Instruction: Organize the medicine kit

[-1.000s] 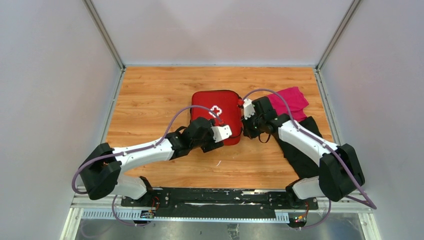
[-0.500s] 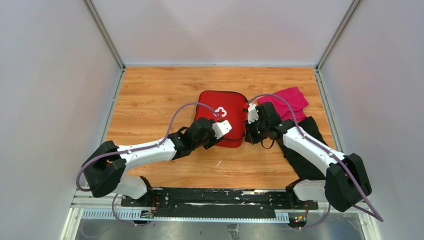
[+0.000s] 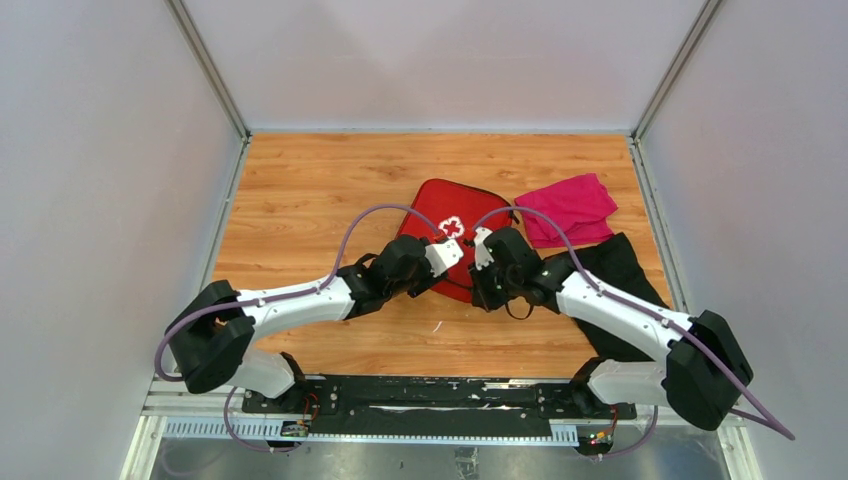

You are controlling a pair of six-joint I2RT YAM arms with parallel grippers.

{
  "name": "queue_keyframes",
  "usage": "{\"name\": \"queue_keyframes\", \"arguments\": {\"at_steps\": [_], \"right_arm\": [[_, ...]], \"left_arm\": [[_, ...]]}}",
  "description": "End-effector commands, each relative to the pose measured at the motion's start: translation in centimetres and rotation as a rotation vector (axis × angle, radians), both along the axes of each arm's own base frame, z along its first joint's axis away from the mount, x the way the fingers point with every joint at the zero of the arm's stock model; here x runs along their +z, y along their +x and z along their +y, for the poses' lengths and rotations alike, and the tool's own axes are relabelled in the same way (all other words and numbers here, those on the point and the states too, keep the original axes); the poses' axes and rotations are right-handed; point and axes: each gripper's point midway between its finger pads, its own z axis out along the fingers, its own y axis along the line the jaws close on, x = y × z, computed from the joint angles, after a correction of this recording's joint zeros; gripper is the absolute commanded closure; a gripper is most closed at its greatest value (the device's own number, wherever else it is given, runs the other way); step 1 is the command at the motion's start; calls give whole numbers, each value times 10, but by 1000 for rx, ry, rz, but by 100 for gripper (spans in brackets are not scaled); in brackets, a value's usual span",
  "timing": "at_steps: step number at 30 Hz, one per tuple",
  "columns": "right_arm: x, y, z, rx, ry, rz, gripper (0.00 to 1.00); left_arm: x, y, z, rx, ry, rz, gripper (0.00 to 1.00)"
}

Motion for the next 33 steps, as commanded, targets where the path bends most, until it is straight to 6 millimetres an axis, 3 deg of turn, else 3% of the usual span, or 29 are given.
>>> {"name": "queue_keyframes", "arguments": {"at_steps": [1, 4, 6, 12, 14, 15, 19, 23, 28, 33], "right_arm": [[18, -19, 49, 52, 191, 59, 100], [25, -11, 67, -9, 295, 60, 100], [24, -7, 66, -51, 307, 56, 100], [13, 7, 24, -267, 193, -20, 100], [12, 7, 11, -317, 179, -38, 100], [13, 11, 2, -359, 169, -63, 100], [16, 12, -19, -455, 178, -107, 100], [18, 15, -45, -567, 195, -166, 100], [15, 16, -80, -695, 159, -186, 100], [11, 23, -106, -786, 136, -160, 100]], "left_arm": [[-23, -4, 4, 30, 26, 64, 48], [-21, -5, 6, 30, 22, 60, 45], [-19, -6, 7, 30, 16, 57, 41], [16, -20, 2, -18, -105, 48, 26], [36, -28, 4, -29, -156, 41, 15], [46, -29, 6, -19, -183, 33, 3], [83, -23, 26, 98, -248, -18, 0], [111, -6, 44, 244, -325, -27, 0], [104, 28, 68, 445, -410, 114, 0], [107, 64, 68, 483, -540, 209, 0]]}}
